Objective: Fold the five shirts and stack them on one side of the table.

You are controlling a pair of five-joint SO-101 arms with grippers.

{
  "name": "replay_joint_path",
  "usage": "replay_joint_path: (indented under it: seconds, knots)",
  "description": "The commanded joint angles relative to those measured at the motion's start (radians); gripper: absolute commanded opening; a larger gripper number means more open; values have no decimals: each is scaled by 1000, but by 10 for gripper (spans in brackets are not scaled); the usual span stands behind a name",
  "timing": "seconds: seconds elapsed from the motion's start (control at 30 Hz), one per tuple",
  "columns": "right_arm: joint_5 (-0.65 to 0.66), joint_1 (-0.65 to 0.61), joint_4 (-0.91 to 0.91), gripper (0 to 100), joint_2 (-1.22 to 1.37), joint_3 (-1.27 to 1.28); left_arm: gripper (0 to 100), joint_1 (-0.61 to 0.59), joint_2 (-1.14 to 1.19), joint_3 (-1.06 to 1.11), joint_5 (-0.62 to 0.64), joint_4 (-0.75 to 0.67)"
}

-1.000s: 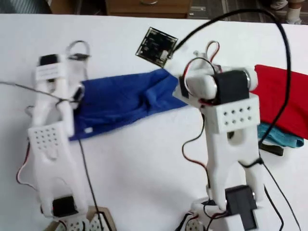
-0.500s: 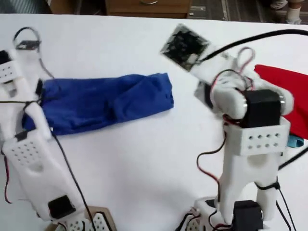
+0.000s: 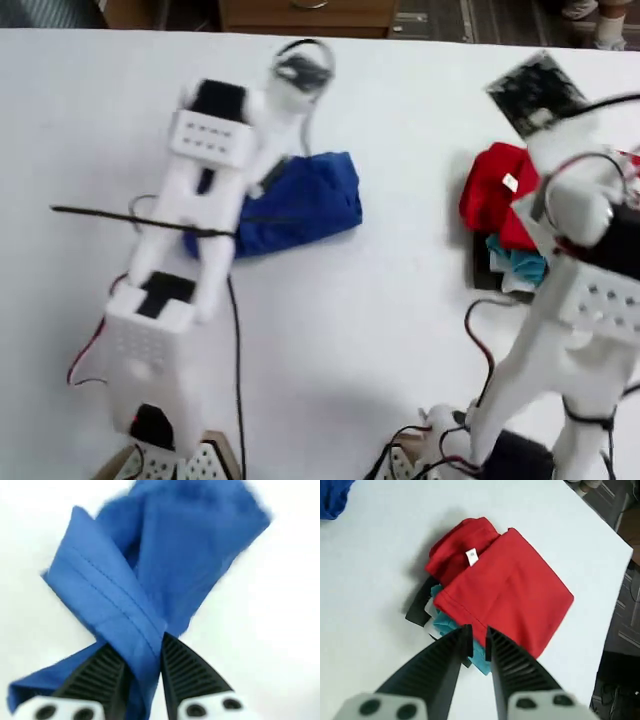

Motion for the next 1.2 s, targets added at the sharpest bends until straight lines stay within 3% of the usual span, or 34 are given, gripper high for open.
replay_joint_path:
  seconds: [0.0, 0.3, 0.7, 1.07, 1.17]
  knots:
    - [8, 58, -2, 57, -108, 49, 21, 74, 43, -116, 5, -35]
    - [9, 79, -4, 58, -332, 298, 21, 167, 358, -305, 5, -81]
    - [9, 77, -5, 59, -489, 448, 21, 173, 591, -699, 3, -86]
    - [9, 77, -5, 59, -496, 448, 24, 170, 703, -714, 3, -97]
    - [9, 77, -5, 59, -496, 448, 78, 164, 687, -716, 3, -84]
